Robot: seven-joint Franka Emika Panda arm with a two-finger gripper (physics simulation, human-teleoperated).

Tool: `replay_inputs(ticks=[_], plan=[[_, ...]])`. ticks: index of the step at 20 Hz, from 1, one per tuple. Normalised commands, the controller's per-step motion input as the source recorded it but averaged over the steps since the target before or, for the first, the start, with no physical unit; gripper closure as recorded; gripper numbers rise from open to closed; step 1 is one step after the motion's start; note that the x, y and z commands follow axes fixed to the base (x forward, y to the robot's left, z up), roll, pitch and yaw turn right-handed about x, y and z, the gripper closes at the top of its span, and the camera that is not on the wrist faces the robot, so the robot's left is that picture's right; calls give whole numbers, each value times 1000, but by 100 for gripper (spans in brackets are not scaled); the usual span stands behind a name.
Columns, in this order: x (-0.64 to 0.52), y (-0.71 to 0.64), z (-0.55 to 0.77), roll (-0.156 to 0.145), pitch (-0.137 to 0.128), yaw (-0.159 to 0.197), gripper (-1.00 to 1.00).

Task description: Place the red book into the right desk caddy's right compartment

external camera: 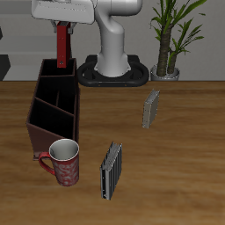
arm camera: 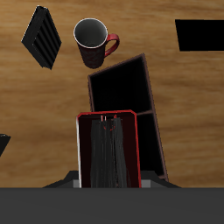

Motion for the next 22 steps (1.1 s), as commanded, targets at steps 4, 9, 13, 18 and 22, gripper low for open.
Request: replay_inputs(ticks=[4,9,13,18,22], plan=[[-260,-284,-179,-55,-6,23,100],[-208,-135,-102,-26,-2,26,100],[-307,-241,-75,-61,-8,11,100],[-300,-199,-11,-49,-25,33,100],[-226,-205,-62,-50,-20,-1,100]])
